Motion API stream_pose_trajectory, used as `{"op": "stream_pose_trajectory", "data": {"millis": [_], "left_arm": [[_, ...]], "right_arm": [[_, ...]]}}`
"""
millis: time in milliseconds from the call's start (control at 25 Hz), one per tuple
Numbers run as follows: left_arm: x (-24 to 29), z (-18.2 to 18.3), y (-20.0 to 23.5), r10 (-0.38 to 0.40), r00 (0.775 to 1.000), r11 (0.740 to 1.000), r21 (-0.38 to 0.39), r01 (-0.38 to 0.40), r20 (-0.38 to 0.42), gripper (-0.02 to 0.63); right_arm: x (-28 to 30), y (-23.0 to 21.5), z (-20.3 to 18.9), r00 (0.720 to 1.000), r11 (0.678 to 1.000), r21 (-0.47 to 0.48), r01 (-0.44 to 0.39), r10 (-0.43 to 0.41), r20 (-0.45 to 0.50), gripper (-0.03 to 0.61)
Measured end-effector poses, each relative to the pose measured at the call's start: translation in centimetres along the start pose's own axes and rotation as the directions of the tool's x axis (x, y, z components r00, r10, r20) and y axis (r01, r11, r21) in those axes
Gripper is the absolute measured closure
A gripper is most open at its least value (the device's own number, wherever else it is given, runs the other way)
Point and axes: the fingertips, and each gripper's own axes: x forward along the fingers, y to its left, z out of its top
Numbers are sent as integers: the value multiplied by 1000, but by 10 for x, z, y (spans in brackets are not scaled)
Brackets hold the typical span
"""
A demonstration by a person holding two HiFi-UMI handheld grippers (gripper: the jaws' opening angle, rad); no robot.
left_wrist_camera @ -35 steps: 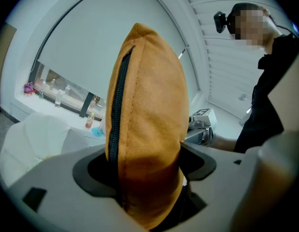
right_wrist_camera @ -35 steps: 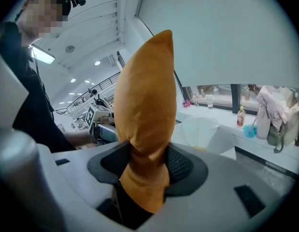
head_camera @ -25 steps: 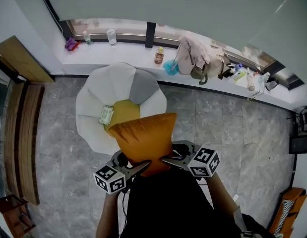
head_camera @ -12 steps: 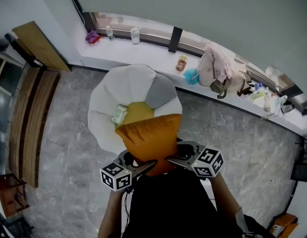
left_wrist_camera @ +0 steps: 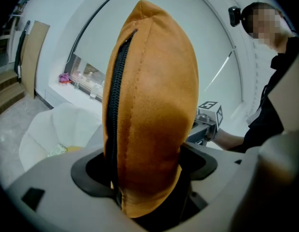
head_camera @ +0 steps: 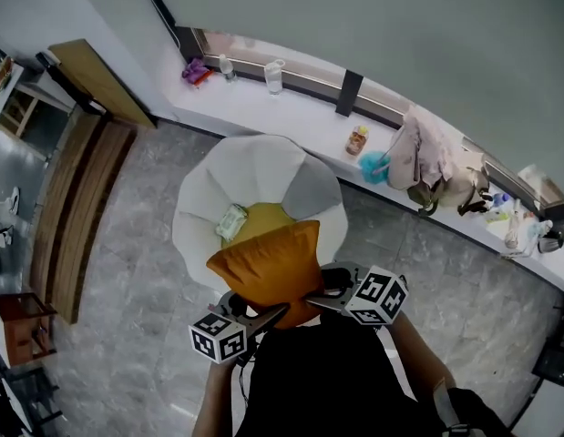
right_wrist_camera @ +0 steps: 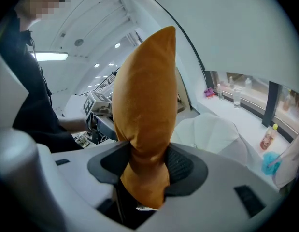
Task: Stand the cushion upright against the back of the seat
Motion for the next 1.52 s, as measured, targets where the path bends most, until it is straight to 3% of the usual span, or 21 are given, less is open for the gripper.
{"op": "stream_pose_trajectory", "data": {"millis": [280,520,800,1160,1520], "left_arm": [[66,-1,12,100,991,994,-46,-104,-86,211],[114,-27,28,134,976,987,-60,-147,-173,212],[160,-71,93,178,948,984,18,-180,-263,211],[221,-105,217,291,912,947,220,-232,-289,212],[278,-125,330,403,860,873,415,-258,-313,211]], "right_arm": [[-11,-68,-23,985,993,-36,-111,105,-134,337],[-5,-110,-66,947,982,-10,-191,181,-265,342],[45,-164,-121,910,973,-47,-228,195,-365,348],[143,-263,-168,914,954,-231,-189,85,-397,354],[221,-359,-193,935,918,-394,-53,-93,-342,359]]}}
